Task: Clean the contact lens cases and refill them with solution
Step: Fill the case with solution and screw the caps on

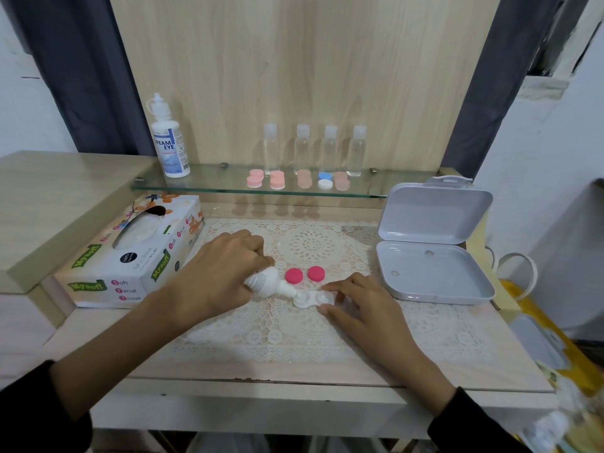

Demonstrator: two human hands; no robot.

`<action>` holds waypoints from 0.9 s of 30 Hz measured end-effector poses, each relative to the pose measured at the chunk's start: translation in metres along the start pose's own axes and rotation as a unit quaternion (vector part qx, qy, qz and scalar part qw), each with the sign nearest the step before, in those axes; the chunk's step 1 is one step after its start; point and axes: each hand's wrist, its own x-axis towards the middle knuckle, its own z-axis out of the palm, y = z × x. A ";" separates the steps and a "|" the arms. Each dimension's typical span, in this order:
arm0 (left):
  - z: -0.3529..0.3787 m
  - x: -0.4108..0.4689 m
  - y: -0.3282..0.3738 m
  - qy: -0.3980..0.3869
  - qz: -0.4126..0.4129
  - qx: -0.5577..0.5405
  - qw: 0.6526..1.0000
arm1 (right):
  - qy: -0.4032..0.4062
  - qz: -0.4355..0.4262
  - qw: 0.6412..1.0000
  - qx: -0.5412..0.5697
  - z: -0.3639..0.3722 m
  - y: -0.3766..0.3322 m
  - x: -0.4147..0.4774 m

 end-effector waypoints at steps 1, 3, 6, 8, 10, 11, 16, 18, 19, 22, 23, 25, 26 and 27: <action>0.000 0.000 0.000 -0.004 -0.002 -0.002 1.000 | 0.000 0.000 1.000 0.001 0.000 0.000 0.000; 0.000 0.001 -0.001 -0.009 -0.009 -0.005 1.000 | 0.002 -0.001 1.000 0.004 0.000 0.000 0.000; 0.001 0.001 -0.001 -0.014 -0.016 -0.007 1.000 | 0.001 0.000 1.000 0.003 0.000 0.001 0.000; 0.001 0.000 -0.001 -0.017 -0.019 -0.009 1.000 | 0.002 -0.001 1.000 0.000 0.000 0.001 0.000; 0.000 -0.001 -0.001 -0.024 -0.024 -0.011 0.999 | 0.001 -0.001 1.000 -0.002 0.001 0.001 0.000; 0.001 -0.001 -0.001 -0.030 -0.027 -0.013 0.999 | 0.001 -0.002 1.000 -0.003 0.001 0.000 0.000; 0.001 -0.005 0.000 -0.054 -0.065 -0.038 0.996 | -0.002 0.001 1.000 0.000 0.000 0.000 0.000; 0.002 -0.007 -0.001 -0.072 -0.083 -0.050 0.993 | -0.002 0.001 1.000 0.000 0.000 0.000 0.000; 0.003 -0.009 -0.001 -0.083 -0.093 -0.052 0.991 | -0.003 0.001 1.000 0.000 0.000 0.000 0.000; 0.005 -0.011 -0.001 -0.100 -0.109 -0.050 0.988 | 0.000 0.001 1.000 0.003 0.000 0.000 0.000; 0.006 -0.011 -0.001 -0.101 -0.113 -0.051 0.987 | 0.000 0.001 1.000 0.003 0.000 0.000 0.000; 0.006 -0.010 0.000 -0.098 -0.118 -0.058 0.986 | -0.002 0.001 1.000 0.001 0.000 -0.001 0.001; 0.005 -0.009 -0.001 -0.094 -0.121 -0.064 0.986 | -0.002 0.001 1.000 0.001 0.000 -0.001 0.001; 0.005 -0.007 0.000 -0.090 -0.122 -0.071 0.986 | -0.002 0.001 1.000 0.003 0.000 -0.001 0.001</action>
